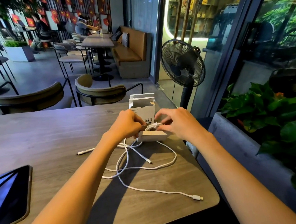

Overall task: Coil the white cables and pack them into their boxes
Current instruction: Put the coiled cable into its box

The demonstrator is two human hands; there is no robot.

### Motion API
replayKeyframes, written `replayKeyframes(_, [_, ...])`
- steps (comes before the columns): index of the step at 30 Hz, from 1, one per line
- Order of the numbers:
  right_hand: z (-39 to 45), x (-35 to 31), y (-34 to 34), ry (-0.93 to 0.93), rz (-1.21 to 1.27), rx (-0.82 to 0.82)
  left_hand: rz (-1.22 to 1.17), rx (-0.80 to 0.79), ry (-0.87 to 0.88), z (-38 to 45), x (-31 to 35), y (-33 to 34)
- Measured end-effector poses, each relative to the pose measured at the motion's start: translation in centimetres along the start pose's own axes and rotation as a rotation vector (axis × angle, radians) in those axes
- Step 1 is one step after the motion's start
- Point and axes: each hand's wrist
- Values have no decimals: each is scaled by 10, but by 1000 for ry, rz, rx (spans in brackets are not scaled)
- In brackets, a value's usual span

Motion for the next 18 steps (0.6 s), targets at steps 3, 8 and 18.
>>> replayKeyframes(3, [3, 1, -2, -38, 36, -73, -56, 6, -31, -2, -3, -3])
replayKeyframes(8, [5, -5, 0, 38, 46, -210, -157, 1, -88, -2, -4, -8])
replayKeyframes(18, [1, 23, 27, 102, 287, 68, -486, 8, -30, -11, -19, 15])
Point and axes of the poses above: each hand's wrist, its own z-axis towards the middle knuckle, its own y-axis out of the palm, x = y × z
